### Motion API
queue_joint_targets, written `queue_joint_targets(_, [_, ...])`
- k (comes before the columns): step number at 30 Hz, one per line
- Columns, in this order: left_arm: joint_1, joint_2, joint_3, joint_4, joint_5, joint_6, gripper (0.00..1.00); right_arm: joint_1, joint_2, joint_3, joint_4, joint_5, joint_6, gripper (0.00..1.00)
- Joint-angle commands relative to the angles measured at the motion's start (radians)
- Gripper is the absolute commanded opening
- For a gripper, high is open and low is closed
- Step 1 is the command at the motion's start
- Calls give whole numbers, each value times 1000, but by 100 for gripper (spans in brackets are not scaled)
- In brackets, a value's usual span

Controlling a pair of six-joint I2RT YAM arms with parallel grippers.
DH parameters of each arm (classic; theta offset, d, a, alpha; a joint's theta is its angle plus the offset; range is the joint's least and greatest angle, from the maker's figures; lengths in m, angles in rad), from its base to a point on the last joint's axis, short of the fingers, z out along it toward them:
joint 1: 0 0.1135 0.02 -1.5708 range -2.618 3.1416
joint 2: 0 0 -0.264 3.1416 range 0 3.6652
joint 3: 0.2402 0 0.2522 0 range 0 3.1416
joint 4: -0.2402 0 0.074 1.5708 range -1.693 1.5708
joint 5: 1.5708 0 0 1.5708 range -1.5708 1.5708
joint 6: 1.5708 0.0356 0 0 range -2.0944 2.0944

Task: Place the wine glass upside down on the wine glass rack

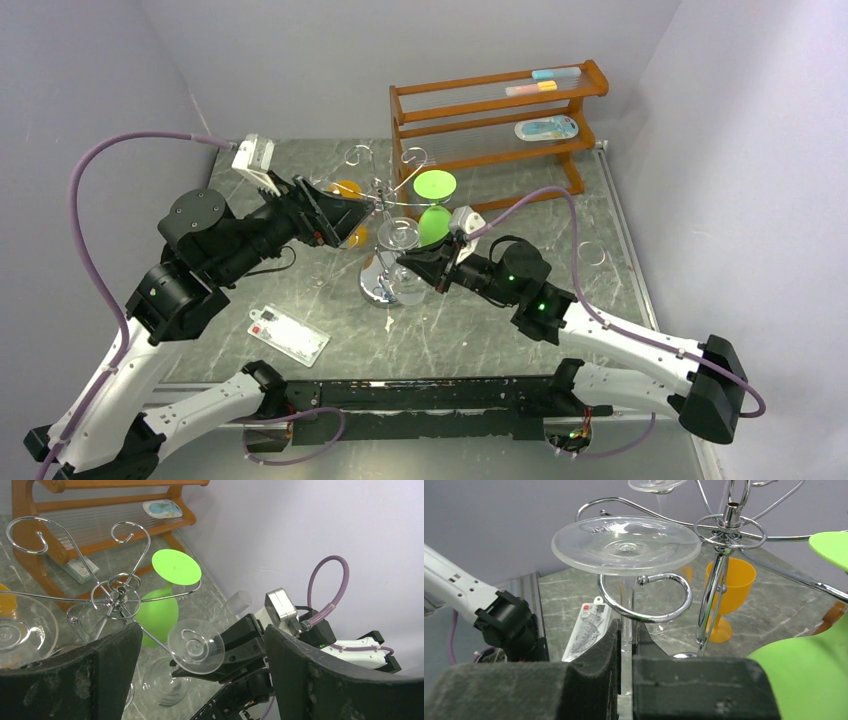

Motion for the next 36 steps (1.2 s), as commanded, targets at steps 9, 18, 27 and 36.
queue_joint_targets(9, [4,-4,-8,-21,-33,6,95,-5,-61,-34,99,-48,-20,0])
queue_joint_targets(18, [4,-2,-4,-23,-47,24,95,-4,-61,-54,126,104,4,0])
queue_joint_targets(27, [4,10,30,-76,-133,97,95,-5,-11,-42,120,101,-6,0])
queue_joint_targets(36, [4,56,207,-252,-485,291,96,-6,5,-29,78,66,13,22])
